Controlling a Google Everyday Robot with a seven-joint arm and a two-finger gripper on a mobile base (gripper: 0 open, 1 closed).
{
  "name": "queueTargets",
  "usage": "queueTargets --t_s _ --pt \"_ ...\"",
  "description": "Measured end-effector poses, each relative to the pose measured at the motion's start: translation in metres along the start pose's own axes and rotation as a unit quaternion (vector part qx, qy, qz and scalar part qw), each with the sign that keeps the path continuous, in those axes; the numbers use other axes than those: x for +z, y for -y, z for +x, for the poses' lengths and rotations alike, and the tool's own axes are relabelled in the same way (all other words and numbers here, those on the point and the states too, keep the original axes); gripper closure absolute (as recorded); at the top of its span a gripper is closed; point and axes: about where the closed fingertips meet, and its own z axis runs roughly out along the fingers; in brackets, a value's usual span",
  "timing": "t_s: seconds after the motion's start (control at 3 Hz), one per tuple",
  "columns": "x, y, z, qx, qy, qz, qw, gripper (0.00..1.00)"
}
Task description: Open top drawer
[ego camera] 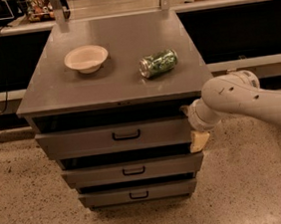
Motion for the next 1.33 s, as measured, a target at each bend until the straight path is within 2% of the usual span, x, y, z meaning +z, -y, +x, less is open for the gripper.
queueTargets --t_s 1.0,1.33 --pt "-0.006 -0.031 -0.025 -0.007 0.009 -0.022 0.9997 0.86" --pt "-0.009 -0.029 -0.026 -0.007 0.009 -0.022 0.9997 1.0"
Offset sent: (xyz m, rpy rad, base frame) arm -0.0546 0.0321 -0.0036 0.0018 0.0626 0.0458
